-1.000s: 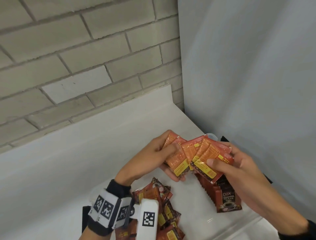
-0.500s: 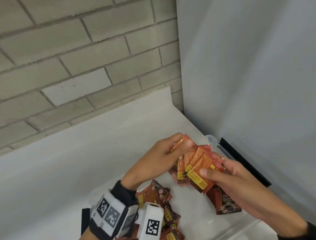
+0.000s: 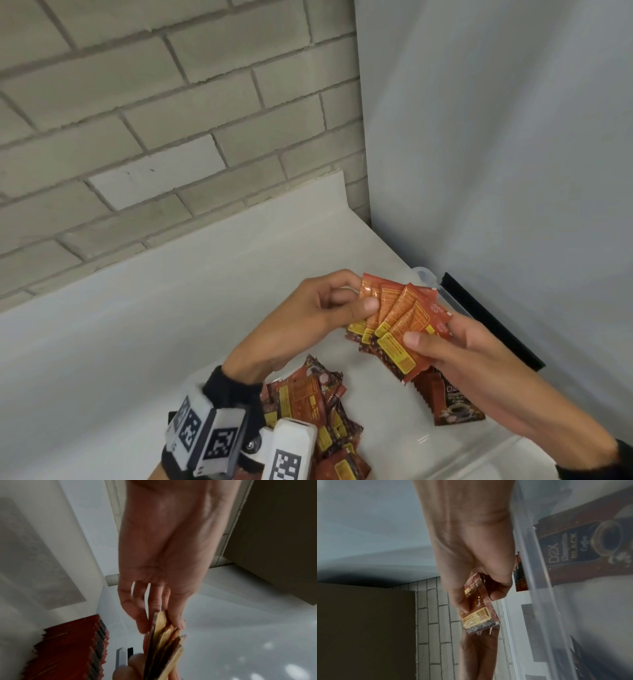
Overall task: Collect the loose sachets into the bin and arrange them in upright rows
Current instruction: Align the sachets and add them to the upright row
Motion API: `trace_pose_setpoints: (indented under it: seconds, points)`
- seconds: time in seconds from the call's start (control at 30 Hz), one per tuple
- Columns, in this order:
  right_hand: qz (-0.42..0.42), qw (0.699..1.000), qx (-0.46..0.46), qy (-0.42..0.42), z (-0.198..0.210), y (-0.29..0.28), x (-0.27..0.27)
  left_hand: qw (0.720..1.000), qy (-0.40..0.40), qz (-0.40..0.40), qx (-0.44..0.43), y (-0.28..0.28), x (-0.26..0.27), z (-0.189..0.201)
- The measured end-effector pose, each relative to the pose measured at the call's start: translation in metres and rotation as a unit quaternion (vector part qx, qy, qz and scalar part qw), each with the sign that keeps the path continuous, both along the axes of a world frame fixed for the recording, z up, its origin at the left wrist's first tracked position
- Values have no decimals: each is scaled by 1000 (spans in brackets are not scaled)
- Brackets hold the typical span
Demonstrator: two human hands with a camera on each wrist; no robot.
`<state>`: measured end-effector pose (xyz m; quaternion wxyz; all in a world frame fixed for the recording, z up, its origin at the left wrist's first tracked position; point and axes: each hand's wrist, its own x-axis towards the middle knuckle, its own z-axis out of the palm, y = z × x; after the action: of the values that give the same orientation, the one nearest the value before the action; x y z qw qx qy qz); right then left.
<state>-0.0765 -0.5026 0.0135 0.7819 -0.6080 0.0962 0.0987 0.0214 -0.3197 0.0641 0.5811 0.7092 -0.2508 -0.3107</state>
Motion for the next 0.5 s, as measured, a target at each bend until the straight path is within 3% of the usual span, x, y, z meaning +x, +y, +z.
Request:
trace_pose_setpoints:
  seconds: [0.17,0.27,0.33,0.4,0.5]
  points:
    - [4,1000,11,-24,-3,-1,-1,999,-29,-24,29,-9,-7,1]
    - [-2,999,18,-46,0,-2,-1,983,-157,10,92,-9,-4,14]
    - [-1,999,4,-48,1,-2,-1,965,-232,-30,116,-9,-8,26]
    - [-4,998,21,-52,3,-2,0,932,-300,-127,160,-14,-17,34]
    - [-5,996,52,-67,7,1,-1,823,-466,-216,244,-26,-28,25]
